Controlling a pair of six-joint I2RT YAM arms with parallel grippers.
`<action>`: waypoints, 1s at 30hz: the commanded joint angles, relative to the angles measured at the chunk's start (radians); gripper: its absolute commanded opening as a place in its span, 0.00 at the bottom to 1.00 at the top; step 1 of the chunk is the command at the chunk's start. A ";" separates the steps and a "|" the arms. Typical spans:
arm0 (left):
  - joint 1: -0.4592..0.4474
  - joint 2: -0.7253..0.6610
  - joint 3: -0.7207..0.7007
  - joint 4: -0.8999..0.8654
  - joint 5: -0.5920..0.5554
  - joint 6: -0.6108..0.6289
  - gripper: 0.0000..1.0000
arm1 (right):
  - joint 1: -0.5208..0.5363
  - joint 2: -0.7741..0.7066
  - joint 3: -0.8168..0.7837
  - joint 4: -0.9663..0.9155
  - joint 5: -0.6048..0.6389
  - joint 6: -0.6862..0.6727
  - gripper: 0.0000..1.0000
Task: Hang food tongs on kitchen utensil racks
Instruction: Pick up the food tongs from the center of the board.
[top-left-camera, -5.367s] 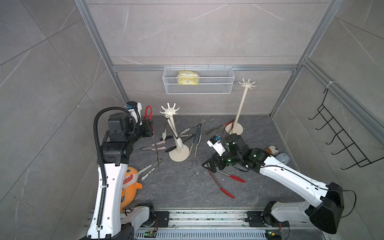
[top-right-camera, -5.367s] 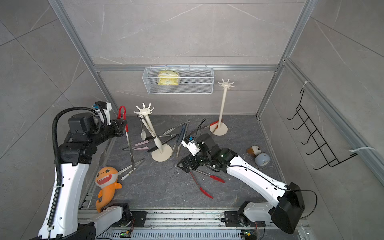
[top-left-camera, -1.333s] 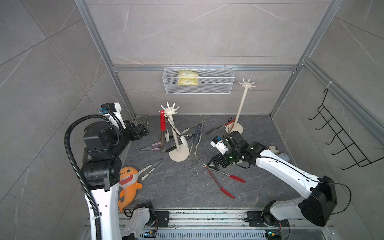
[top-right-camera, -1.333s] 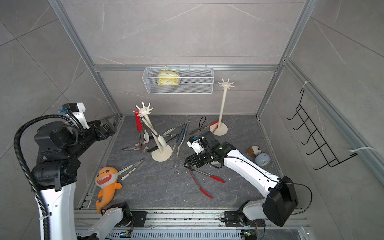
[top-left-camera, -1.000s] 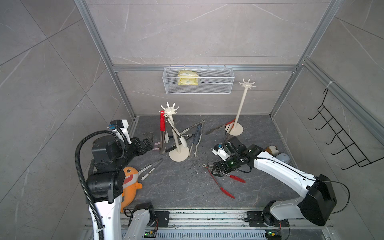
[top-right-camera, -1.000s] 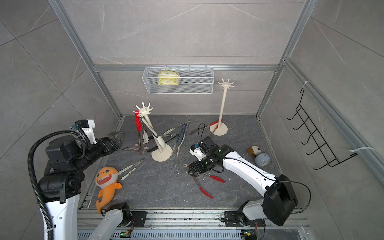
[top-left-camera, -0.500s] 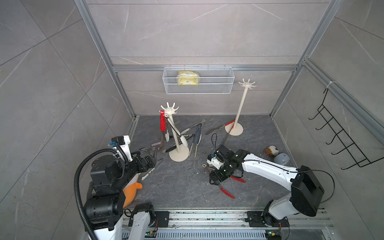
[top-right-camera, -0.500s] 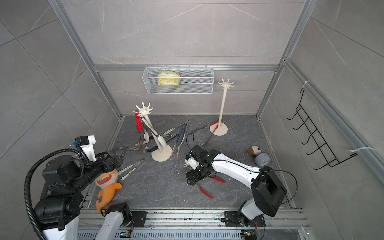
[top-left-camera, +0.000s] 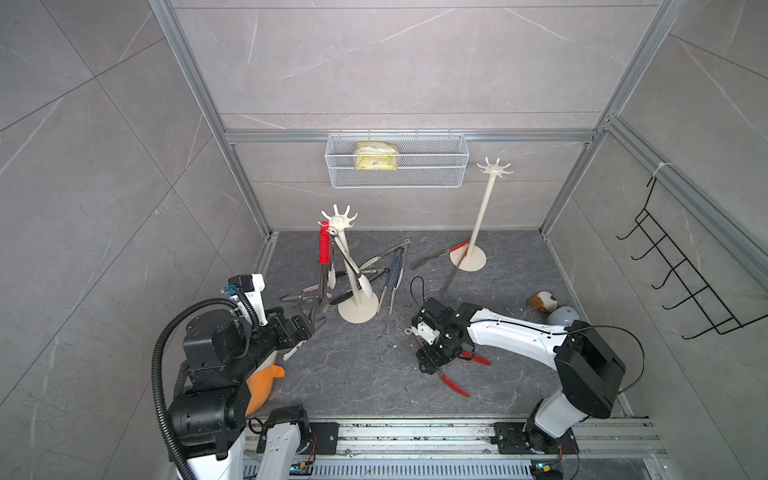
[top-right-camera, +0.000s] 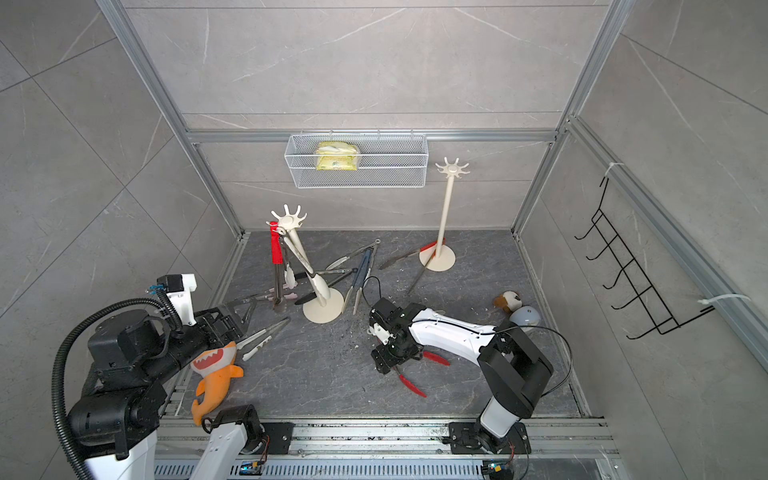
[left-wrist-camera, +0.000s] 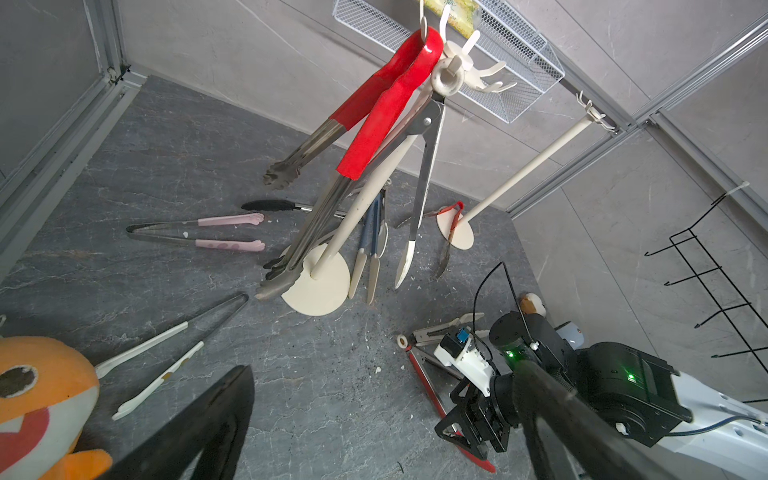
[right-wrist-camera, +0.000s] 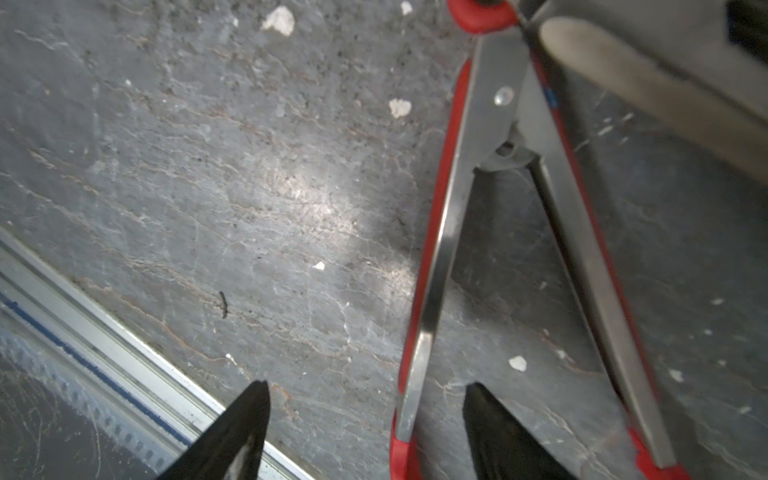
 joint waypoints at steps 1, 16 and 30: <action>0.002 0.026 0.013 0.013 0.004 0.020 0.99 | 0.006 0.022 0.013 0.001 0.063 0.027 0.72; 0.001 0.058 0.044 0.031 -0.071 0.008 0.99 | 0.005 0.096 0.036 0.034 0.078 0.059 0.66; -0.628 0.270 0.136 0.070 -0.719 0.008 0.99 | 0.005 0.123 0.055 0.021 0.083 0.060 0.66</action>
